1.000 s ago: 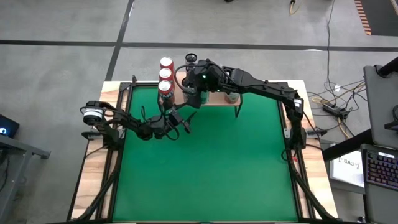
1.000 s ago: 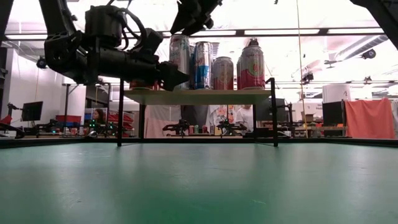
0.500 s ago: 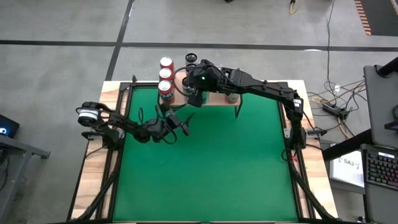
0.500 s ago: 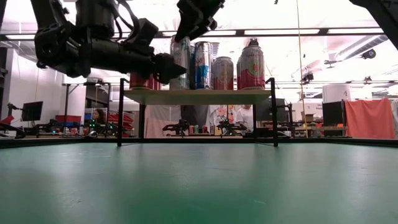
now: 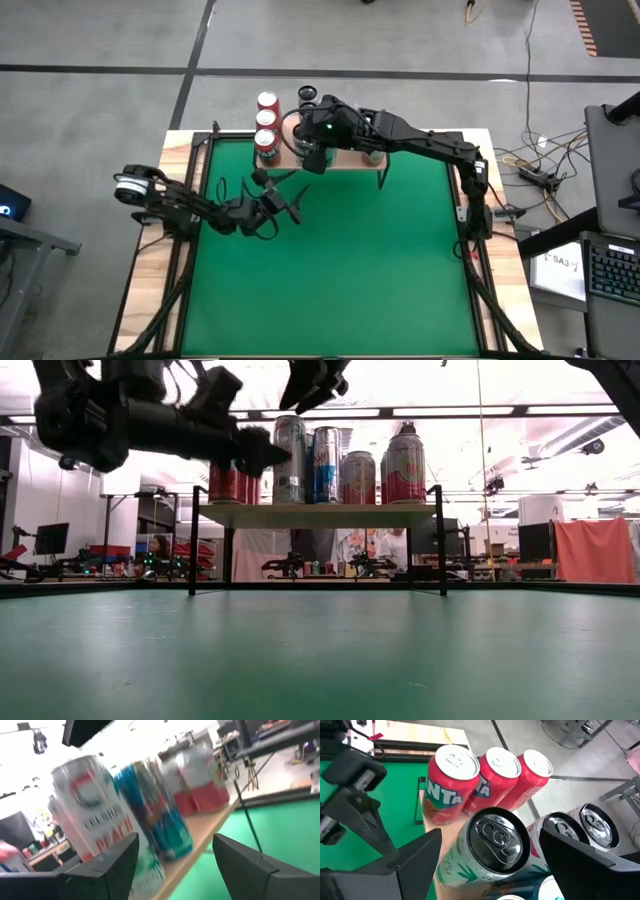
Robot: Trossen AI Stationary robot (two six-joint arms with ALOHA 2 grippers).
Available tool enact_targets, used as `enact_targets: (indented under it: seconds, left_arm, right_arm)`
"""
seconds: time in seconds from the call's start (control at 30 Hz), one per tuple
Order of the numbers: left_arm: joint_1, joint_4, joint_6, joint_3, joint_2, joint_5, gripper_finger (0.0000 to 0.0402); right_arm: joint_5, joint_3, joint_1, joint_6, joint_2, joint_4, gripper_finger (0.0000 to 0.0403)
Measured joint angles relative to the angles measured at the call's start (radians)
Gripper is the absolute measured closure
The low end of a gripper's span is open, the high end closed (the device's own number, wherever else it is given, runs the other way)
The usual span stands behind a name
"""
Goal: Place canned beverage on shelf
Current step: Put the white soda can on the shelf aligned with other white soda cans on the shelf
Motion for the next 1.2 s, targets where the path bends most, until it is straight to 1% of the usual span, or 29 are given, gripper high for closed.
enact_targets:
  seconds: [0.17,0.27,0.43,0.53,0.63,0.73,0.87,0.97,1.07,1.2]
  left_arm:
    - [-0.042,-0.011,0.084,0.0,-0.106,0.001,0.0163]
    - [-0.054,-0.062,0.124,-0.001,-0.195,0.004,0.017]
    - [-0.054,-0.24,0.127,-0.002,-0.377,0.065,0.0196]
    - [-0.054,-0.354,0.101,-0.003,-0.489,0.101,0.0221]
    - [-0.054,-0.463,0.07,-0.003,-0.593,0.115,0.0253]
    - [-0.054,-0.584,0.03,-0.003,-0.691,0.133,0.0291]
    - [-0.054,-0.742,-0.02,-0.003,-0.809,0.2,0.0335]
    - [-0.054,-0.804,-0.047,-0.003,-0.878,0.205,0.036]
    - [-0.054,-0.867,-0.066,-0.003,-0.93,0.206,0.0373]
    - [-0.054,-0.923,-0.069,-0.003,-0.974,0.205,0.0384]
  right_arm:
    - [-0.001,0.033,0.016,0.017,0.0,0.002,0.0076]
    - [-0.002,0.051,0.021,0.066,0.0,0.003,0.0076]
    - [-0.002,0.059,0.03,0.127,0.0,0.006,0.0082]
    - [-0.002,0.059,0.034,0.143,0.002,0.006,0.0102]
    - [-0.003,0.056,0.034,0.151,0.003,0.019,0.0138]
    - [-0.003,0.056,0.034,0.163,0.003,0.031,0.0186]
    - [-0.003,0.054,0.031,0.169,0.004,0.04,0.026]
    - [-0.003,0.051,0.029,0.15,0.015,0.04,0.0322]
    - [-0.004,0.05,0.021,0.135,0.032,0.037,0.0379]
    - [-0.003,0.05,0.006,0.116,0.055,0.035,0.039]
